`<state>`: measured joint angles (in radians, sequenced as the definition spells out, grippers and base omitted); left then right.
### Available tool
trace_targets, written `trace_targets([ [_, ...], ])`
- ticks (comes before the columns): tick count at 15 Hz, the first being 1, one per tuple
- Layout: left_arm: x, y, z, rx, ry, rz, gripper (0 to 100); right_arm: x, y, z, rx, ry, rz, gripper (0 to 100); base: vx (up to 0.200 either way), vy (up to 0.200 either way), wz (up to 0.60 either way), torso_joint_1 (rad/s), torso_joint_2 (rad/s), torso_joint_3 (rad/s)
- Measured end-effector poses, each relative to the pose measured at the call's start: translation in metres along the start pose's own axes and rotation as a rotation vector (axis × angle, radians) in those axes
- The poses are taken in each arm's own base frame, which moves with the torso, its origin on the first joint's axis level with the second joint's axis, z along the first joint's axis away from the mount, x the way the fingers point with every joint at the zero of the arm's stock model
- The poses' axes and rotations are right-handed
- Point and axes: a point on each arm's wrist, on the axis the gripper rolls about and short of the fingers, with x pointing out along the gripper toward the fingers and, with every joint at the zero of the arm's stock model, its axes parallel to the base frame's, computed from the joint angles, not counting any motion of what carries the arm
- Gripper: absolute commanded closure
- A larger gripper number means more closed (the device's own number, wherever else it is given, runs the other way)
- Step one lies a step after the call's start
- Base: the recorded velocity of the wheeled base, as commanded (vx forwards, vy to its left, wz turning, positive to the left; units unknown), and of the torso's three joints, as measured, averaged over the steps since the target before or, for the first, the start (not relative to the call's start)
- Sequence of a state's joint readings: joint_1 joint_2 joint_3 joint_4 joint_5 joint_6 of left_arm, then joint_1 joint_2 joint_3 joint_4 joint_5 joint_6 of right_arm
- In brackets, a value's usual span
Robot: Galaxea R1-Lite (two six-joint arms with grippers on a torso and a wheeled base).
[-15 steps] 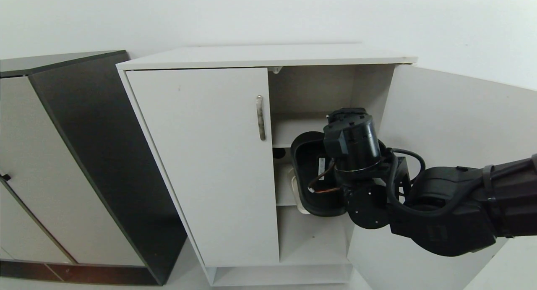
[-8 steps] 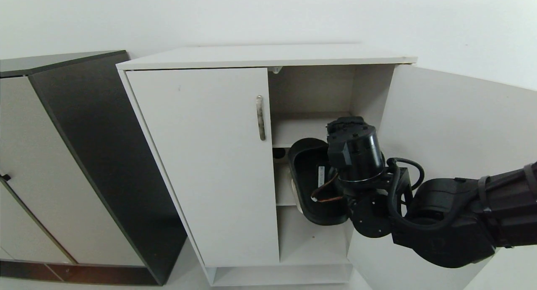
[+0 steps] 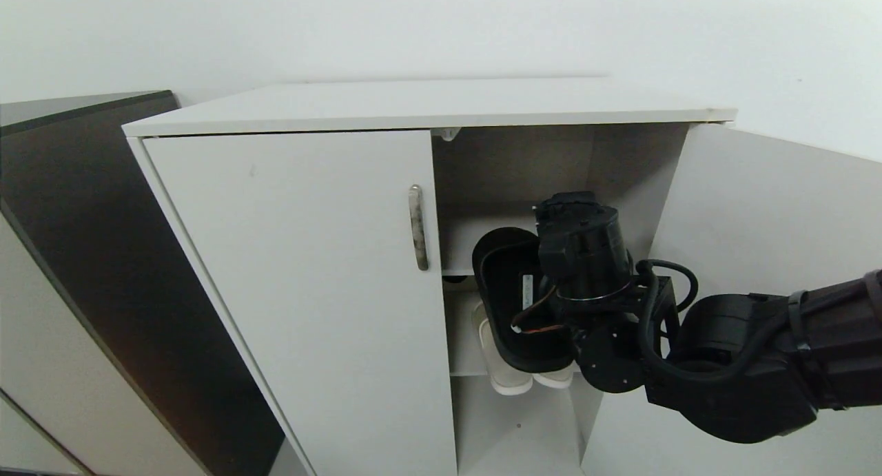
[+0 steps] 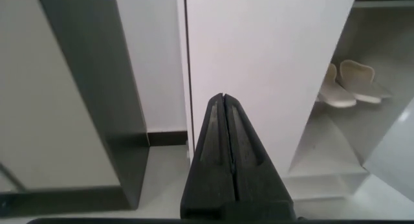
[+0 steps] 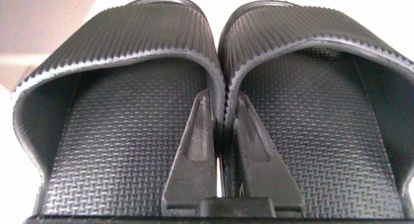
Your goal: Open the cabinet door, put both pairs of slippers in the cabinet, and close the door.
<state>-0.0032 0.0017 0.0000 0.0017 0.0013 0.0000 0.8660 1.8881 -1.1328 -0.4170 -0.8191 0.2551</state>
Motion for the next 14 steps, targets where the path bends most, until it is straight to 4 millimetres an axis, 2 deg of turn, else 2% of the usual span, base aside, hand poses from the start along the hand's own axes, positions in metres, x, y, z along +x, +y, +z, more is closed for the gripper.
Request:
trace_targets([
  [8, 0.0, 0.0, 0.0, 0.0, 0.0, 0.0, 100, 0.006, 0.005, 0.002, 0.001, -0.003, 0.007, 100, 0.0, 0.0, 0.0, 0.0, 0.0, 0.0],
  [10, 0.0, 0.0, 0.0, 0.0, 0.0, 0.0, 100, 0.014, 0.012, 0.008, 0.011, -0.017, 0.021, 100, 0.0, 0.0, 0.0, 0.0, 0.0, 0.0],
  [14, 0.0, 0.0, 0.0, 0.0, 0.0, 0.001, 100, 0.046, 0.017, 0.024, 0.011, -0.059, -0.017, 100, 0.0, 0.0, 0.0, 0.0, 0.0, 0.0],
])
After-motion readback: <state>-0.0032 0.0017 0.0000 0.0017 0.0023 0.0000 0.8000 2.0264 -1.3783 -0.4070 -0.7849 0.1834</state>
